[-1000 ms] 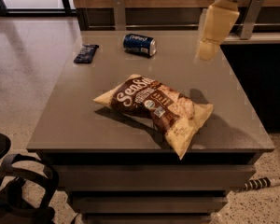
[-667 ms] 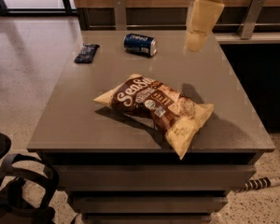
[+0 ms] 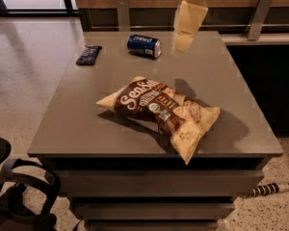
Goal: Place pepsi can upright
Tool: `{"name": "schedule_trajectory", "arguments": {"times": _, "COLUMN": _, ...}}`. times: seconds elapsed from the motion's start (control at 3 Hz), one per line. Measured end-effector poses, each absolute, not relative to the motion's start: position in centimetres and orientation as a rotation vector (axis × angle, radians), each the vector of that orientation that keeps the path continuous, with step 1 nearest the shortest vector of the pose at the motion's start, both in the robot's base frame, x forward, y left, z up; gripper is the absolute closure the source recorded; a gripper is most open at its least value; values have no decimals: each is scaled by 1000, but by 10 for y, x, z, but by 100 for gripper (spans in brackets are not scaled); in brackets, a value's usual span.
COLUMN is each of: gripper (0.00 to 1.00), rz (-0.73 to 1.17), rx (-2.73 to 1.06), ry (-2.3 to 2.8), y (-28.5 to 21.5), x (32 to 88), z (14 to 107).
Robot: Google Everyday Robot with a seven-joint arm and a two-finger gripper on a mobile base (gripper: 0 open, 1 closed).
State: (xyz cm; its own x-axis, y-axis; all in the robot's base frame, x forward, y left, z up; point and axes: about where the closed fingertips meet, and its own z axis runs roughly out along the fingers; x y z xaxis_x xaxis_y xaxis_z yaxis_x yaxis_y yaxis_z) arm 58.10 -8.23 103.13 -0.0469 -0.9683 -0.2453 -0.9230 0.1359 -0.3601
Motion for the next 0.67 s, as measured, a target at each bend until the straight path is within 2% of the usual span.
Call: {"name": "schedule_trajectory", "arguments": {"times": 0.67, "gripper": 0, "rz": -4, "rx": -1843, "ry": 1956, "y": -47, "x": 599, "z": 1015}}
